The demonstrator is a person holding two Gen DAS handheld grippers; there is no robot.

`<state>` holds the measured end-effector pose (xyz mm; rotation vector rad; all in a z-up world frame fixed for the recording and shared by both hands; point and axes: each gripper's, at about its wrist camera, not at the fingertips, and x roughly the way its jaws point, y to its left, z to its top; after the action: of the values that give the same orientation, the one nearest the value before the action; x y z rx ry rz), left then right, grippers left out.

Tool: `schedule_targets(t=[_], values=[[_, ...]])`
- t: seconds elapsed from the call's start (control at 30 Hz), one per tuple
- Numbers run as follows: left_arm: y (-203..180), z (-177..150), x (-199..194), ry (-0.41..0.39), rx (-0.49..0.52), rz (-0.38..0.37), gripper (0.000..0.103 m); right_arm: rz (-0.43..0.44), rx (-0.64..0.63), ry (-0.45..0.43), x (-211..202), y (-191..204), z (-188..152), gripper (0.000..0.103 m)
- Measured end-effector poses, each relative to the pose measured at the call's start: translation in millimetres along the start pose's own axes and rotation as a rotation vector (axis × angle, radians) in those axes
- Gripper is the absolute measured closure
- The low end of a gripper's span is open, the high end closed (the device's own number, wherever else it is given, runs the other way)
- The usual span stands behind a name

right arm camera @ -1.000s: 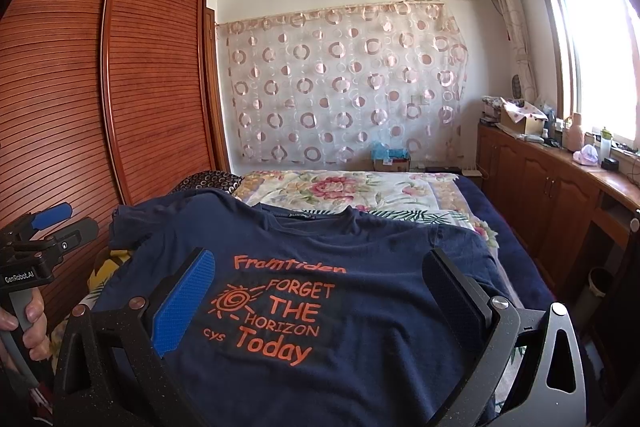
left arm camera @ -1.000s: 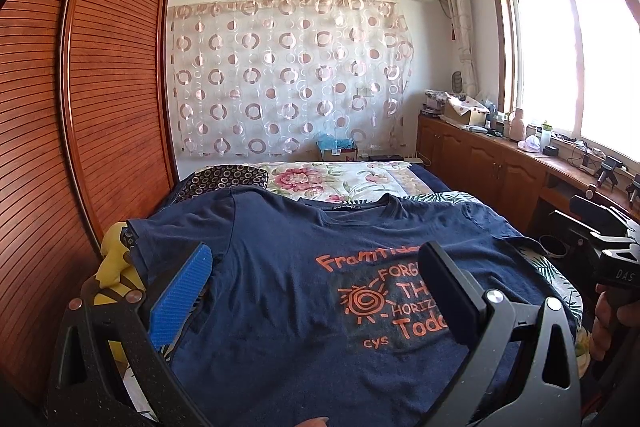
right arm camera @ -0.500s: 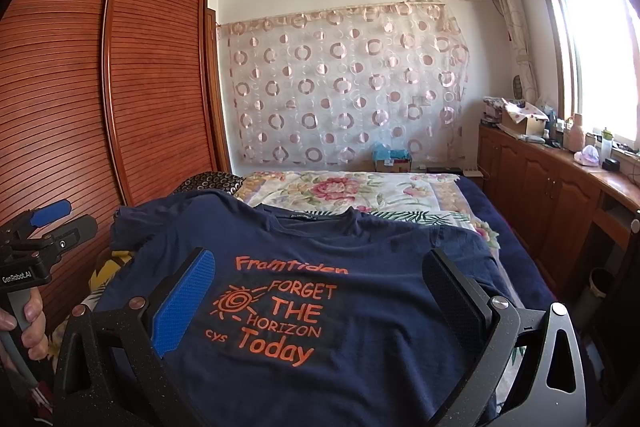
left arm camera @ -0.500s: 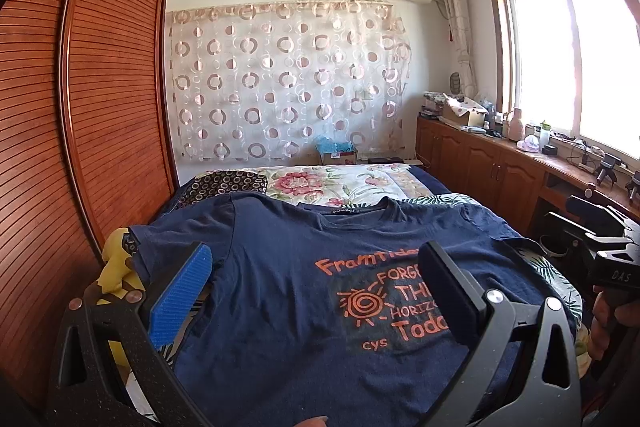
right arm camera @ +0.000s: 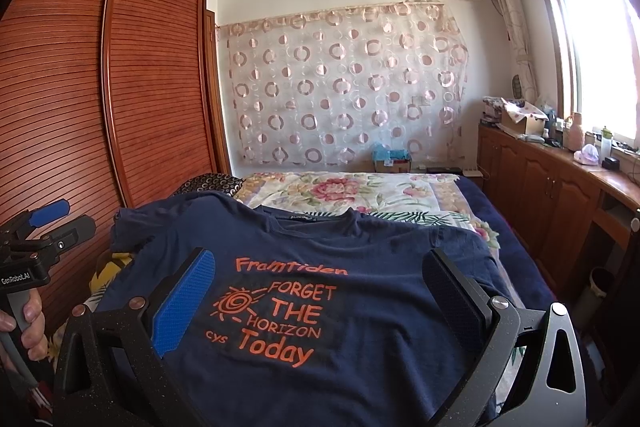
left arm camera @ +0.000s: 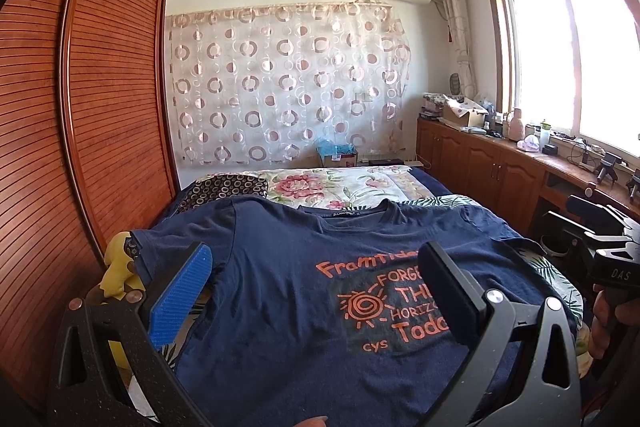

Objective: Fold small clothes

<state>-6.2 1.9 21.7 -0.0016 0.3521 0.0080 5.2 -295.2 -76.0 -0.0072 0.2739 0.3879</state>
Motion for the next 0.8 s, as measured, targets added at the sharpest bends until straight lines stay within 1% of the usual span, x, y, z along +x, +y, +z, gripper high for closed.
schedule_targets(t=[0.57, 0.7, 0.8], values=[[-2.6, -4.2, 0.6, -0.001, 0.003, 0.003, 0.000, 0.001, 0.003, 0.000, 0.3, 0.7, 0.0, 0.000], [-1.2, 2.9, -2.5, 0.006, 0.002, 0.000, 0.000, 0.007, 0.002, 0.005, 3.3, 2.7, -0.5, 0.000], [1.8, 0.4, 2.7, 0.023, 0.002, 0.001, 0.000, 0.027, 0.001, 0.009, 7.6, 3.1, -3.3, 0.000]])
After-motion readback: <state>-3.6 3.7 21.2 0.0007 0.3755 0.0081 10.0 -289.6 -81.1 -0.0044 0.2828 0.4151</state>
